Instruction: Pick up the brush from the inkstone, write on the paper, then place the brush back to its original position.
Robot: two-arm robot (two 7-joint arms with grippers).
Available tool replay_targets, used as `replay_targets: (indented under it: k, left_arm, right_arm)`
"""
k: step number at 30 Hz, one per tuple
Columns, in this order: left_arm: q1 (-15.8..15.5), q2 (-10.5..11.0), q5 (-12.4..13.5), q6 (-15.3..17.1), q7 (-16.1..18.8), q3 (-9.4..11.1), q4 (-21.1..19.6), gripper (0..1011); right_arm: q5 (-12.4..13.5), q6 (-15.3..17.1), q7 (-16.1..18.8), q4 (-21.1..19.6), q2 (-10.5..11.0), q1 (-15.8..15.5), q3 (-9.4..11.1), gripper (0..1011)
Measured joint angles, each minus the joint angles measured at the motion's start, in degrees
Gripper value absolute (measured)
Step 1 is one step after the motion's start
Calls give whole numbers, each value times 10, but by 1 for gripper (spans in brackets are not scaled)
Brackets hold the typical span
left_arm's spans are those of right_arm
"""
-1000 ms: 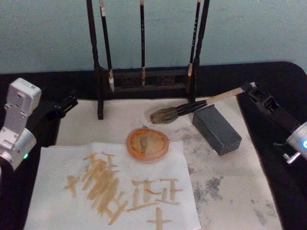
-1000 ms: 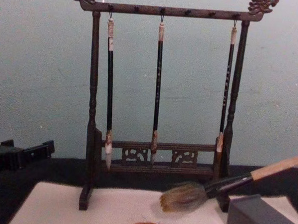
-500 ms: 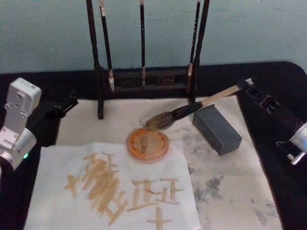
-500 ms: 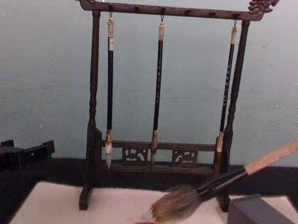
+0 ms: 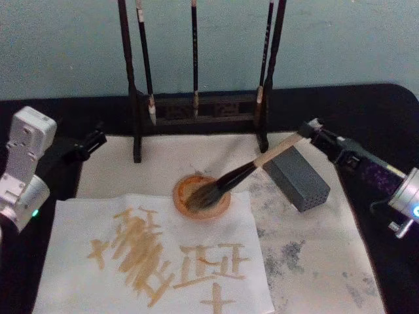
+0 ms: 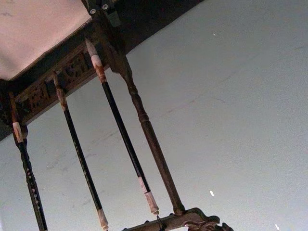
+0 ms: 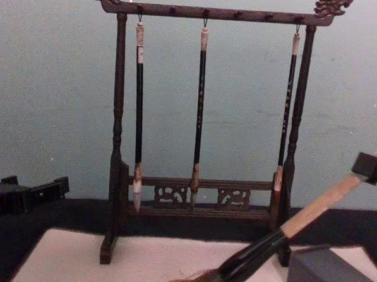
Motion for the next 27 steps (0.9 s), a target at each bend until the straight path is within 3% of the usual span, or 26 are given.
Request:
replay_targets:
  k: [8, 14, 27]
  left_arm:
    - [0, 0, 0, 0, 0, 0, 0, 1002]
    - [0, 0, 0, 0, 0, 0, 0, 1002]
    - [0, 0, 0, 0, 0, 0, 0, 1002]
  right_arm:
    - [-42, -6, -2, -58, 14, -17, -6, 173]
    - [-61, -6, 11, -80, 11, -21, -16, 173]
    - [-110, 2, 19, -69, -20, -8, -56, 173]
